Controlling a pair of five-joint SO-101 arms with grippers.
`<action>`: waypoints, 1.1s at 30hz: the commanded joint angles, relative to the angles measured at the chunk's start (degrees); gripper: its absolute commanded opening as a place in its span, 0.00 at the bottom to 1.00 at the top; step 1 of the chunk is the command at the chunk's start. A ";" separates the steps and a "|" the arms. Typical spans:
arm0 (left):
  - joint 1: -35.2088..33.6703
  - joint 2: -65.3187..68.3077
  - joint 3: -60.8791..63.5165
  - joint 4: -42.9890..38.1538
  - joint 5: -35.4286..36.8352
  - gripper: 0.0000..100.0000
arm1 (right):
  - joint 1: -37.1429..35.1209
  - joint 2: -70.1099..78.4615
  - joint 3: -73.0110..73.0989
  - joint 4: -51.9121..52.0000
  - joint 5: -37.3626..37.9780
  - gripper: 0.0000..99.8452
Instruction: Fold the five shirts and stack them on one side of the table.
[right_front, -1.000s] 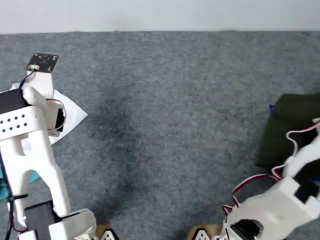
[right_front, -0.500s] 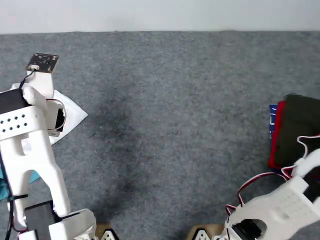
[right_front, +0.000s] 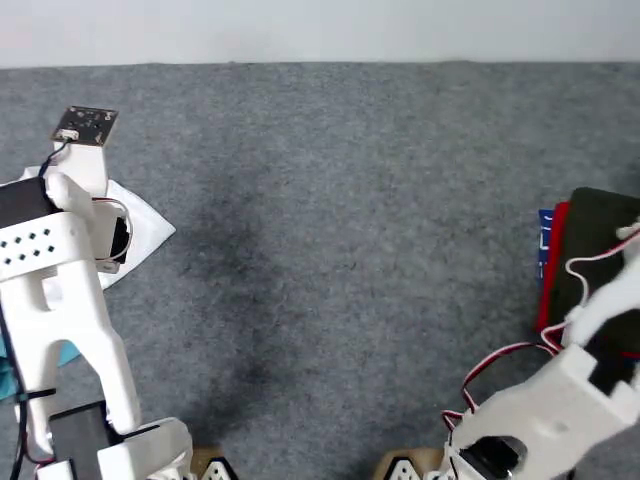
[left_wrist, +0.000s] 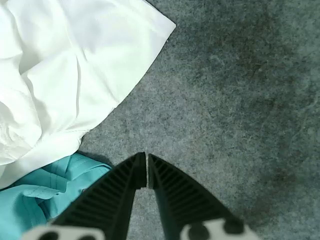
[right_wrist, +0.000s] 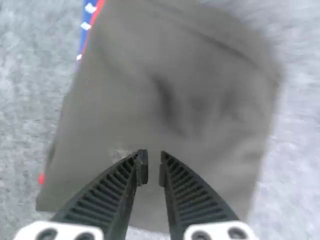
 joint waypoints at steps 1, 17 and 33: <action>0.35 -2.20 -0.31 1.05 -0.18 0.01 | -3.21 2.33 -1.67 -3.30 -1.67 0.01; 0.35 -2.73 2.59 1.05 -0.53 0.01 | -7.16 7.25 -8.35 1.19 -9.67 0.01; -2.64 -8.97 2.33 -4.04 -1.14 0.03 | -13.76 -9.98 2.64 17.80 -9.67 0.01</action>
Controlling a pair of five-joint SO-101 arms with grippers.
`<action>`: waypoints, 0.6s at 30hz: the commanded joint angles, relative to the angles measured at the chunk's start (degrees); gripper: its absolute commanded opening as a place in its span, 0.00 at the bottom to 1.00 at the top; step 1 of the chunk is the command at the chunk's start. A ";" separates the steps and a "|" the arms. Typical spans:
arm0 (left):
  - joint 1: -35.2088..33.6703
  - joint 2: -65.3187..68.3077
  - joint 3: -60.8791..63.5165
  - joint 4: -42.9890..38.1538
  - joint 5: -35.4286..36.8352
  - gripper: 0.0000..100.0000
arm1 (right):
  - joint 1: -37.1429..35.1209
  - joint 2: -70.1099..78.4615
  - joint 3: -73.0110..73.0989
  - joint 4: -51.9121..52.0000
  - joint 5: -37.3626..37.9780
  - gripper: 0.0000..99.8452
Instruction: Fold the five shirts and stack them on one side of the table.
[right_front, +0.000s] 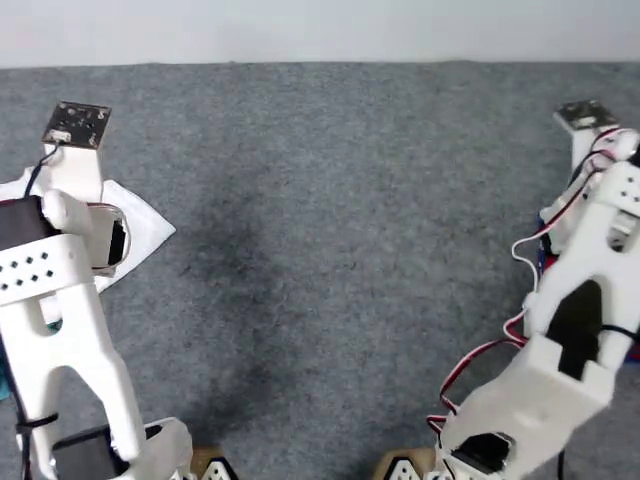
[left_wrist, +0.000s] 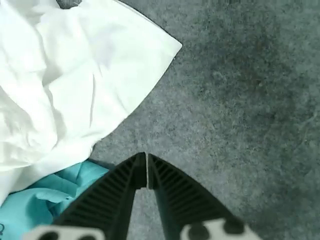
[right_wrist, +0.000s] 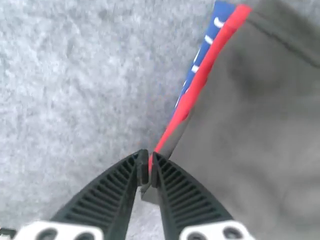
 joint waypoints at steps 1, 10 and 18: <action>-3.60 -1.23 -0.66 -2.20 -2.29 0.05 | 0.13 -8.31 4.92 2.33 -0.62 0.01; -9.05 14.24 -1.10 -11.69 -12.13 0.21 | 1.27 -19.12 26.90 -0.84 -0.18 0.01; -2.64 32.09 -6.81 -20.66 -12.66 0.21 | 1.71 -21.49 29.36 -0.57 -0.18 0.01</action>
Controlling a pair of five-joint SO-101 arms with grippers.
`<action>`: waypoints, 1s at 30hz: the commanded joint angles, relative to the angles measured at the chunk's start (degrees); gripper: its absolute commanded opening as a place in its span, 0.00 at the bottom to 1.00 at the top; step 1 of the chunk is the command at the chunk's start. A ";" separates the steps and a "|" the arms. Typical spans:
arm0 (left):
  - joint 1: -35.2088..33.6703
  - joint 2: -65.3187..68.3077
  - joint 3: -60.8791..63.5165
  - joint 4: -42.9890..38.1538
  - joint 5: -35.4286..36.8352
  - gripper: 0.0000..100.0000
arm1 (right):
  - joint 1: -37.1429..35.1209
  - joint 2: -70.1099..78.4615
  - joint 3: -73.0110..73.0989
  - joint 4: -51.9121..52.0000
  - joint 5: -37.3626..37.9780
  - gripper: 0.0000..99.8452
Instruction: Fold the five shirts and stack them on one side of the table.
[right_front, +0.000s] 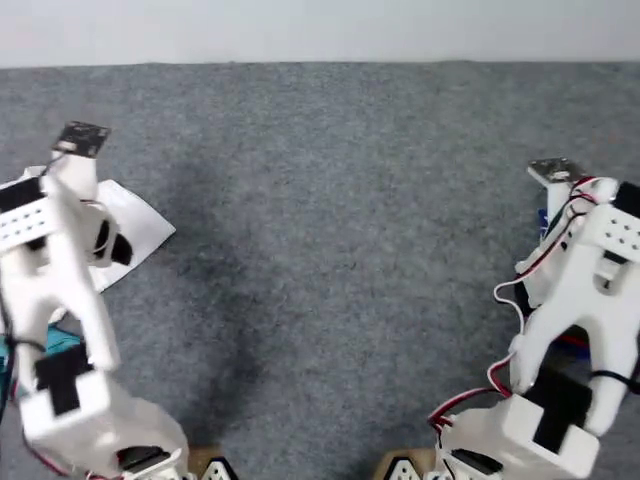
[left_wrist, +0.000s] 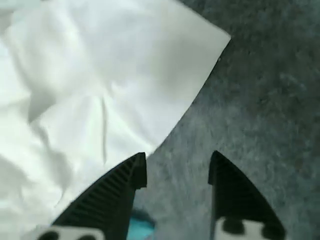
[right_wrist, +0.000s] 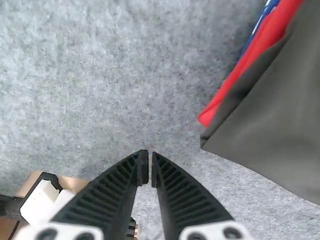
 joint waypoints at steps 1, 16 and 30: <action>3.43 6.95 -7.16 -2.37 -0.70 0.21 | 1.63 -2.95 -0.26 1.19 -0.09 0.01; 6.07 41.58 -46.90 5.01 2.20 0.18 | 8.84 -3.30 -0.35 2.42 -0.09 0.01; 13.63 53.71 -83.91 22.15 3.16 0.01 | 14.20 -12.09 -0.35 3.12 0.00 0.01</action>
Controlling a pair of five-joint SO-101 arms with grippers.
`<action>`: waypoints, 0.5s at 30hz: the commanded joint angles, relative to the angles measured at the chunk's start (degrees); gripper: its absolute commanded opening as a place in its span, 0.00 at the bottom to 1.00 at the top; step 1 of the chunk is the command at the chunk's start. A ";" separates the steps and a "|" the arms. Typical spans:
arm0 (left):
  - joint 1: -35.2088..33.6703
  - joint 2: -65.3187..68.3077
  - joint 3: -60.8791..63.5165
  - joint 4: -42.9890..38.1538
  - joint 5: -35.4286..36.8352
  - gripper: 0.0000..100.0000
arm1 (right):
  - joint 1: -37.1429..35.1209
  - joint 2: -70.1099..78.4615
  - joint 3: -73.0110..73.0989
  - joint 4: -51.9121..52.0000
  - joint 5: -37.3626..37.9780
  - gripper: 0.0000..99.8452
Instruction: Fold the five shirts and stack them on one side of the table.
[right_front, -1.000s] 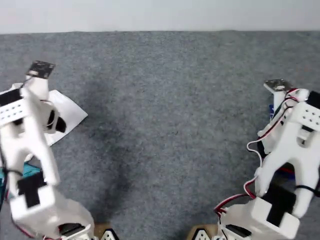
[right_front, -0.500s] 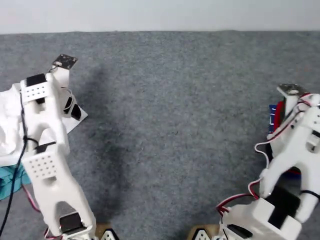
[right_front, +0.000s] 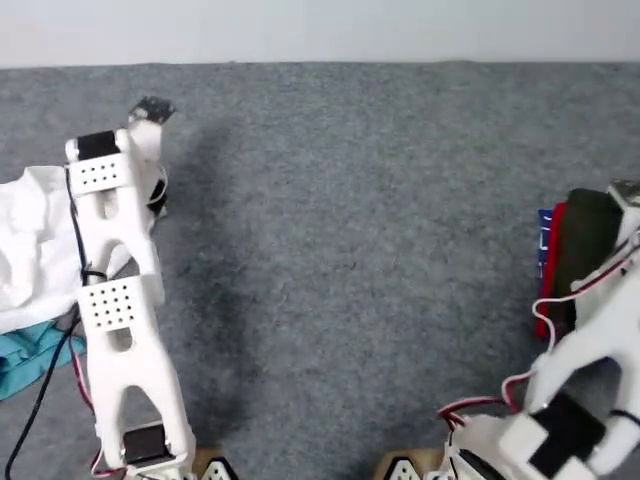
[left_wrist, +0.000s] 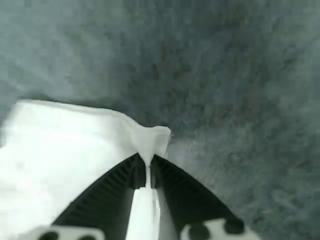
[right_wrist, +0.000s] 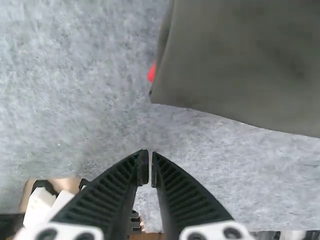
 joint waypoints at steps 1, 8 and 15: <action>3.25 -1.58 -9.10 1.85 2.29 0.01 | 0.22 -6.55 -0.35 2.15 0.00 0.01; 10.90 -7.03 -10.86 1.85 9.32 0.01 | 0.57 -11.21 -0.26 2.15 0.00 0.01; 25.05 -13.80 -11.03 1.67 10.29 0.01 | 0.57 -13.32 3.08 2.15 0.09 0.01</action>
